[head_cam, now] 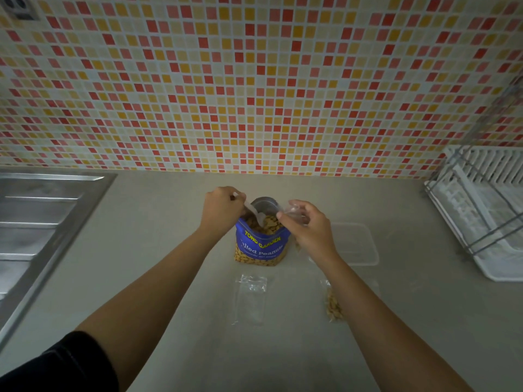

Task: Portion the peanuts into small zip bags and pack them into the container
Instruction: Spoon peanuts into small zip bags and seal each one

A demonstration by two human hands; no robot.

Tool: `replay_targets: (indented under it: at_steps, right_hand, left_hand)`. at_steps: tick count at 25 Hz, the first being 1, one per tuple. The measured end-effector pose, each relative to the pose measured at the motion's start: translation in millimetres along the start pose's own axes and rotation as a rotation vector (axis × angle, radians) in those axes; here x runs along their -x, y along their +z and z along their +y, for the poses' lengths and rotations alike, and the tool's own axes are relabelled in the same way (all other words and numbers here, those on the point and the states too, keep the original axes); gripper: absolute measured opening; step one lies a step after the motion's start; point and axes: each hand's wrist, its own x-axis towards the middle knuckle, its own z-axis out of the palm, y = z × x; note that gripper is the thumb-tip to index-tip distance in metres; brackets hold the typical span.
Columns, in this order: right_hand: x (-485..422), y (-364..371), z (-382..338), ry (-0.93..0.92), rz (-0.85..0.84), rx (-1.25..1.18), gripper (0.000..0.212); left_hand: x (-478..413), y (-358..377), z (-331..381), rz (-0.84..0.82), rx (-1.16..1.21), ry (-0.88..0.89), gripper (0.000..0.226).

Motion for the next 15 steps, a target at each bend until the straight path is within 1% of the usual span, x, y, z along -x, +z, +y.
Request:
replay_targets:
  at_steps: [1,2,5,7,11,15]
  right_hand:
    - [0.2,0.1,-0.5,0.0,-0.004,-0.003,0.044]
    - [0.3,0.3,-0.6,-0.002,-0.007,-0.009,0.044]
    - [1.3,0.0,2.1,-0.011,-0.006,-0.04,0.045]
    - [1.6,0.4,4.4,-0.013,-0.004,-0.059,0.045]
    - [-1.0,-0.1,6.8,-0.003,-0.028,-0.042,0.047]
    - [-4.3,-1.5,9.8,-0.001,-0.03,-0.07,0.045]
  left_hand:
    - [-0.8,0.0,1.0,0.001,0.053,-0.079,0.023]
    - [-1.5,0.8,1.6,-0.016,0.071,-0.103,0.023]
    - [3.9,3.6,6.2,-0.113,0.067,-0.07,0.021]
    - [5.6,4.2,4.9,-0.098,0.123,-0.106,0.02]
    - [-0.2,2.7,-1.4,-0.07,0.329,-0.314,0.018]
    - [-1.0,1.6,-5.0,-0.088,0.476,-0.409,0.02]
